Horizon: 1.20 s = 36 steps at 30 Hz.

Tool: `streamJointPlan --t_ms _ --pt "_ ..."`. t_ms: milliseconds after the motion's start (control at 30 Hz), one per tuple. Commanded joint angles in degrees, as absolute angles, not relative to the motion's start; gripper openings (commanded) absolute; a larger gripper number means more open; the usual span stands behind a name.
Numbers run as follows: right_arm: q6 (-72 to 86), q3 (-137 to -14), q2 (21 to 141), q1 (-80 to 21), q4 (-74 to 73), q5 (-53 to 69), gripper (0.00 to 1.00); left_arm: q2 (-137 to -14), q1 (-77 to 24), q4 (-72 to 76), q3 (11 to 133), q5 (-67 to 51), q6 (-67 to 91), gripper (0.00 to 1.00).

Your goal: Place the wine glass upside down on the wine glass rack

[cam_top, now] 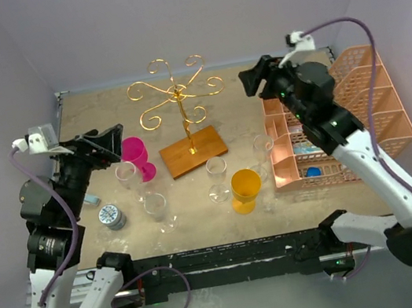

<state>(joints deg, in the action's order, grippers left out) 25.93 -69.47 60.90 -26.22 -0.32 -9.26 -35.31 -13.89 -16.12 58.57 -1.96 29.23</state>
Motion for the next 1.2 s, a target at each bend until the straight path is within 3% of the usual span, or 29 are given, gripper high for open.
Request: streamJointPlan --t_ms 0,200,533,833,933,1167 --pt "23.5 -75.1 68.9 -27.4 -9.9 -10.9 0.65 -34.1 -13.4 -10.0 58.0 -3.6 27.9 0.77" --pt "28.7 -74.5 69.0 -28.9 -18.1 -18.4 0.61 -32.8 -13.4 -9.9 57.5 -2.9 27.6 0.77" --pt "32.5 -65.5 59.7 -29.0 -23.2 -4.7 0.50 -31.8 -13.4 -8.9 56.2 -0.7 28.1 0.76" --pt "32.8 -61.1 57.4 -29.0 -27.3 -4.2 0.52 -31.6 -13.4 -9.6 55.5 1.0 28.2 0.75" --pt "33.0 -59.7 56.8 -29.1 -27.5 -2.7 0.45 -31.4 -13.4 -9.9 55.5 2.1 28.2 0.76" --pt "32.6 -57.6 57.5 -29.1 -26.7 -1.6 0.42 -30.6 -13.4 -9.8 55.6 2.7 28.1 0.76"
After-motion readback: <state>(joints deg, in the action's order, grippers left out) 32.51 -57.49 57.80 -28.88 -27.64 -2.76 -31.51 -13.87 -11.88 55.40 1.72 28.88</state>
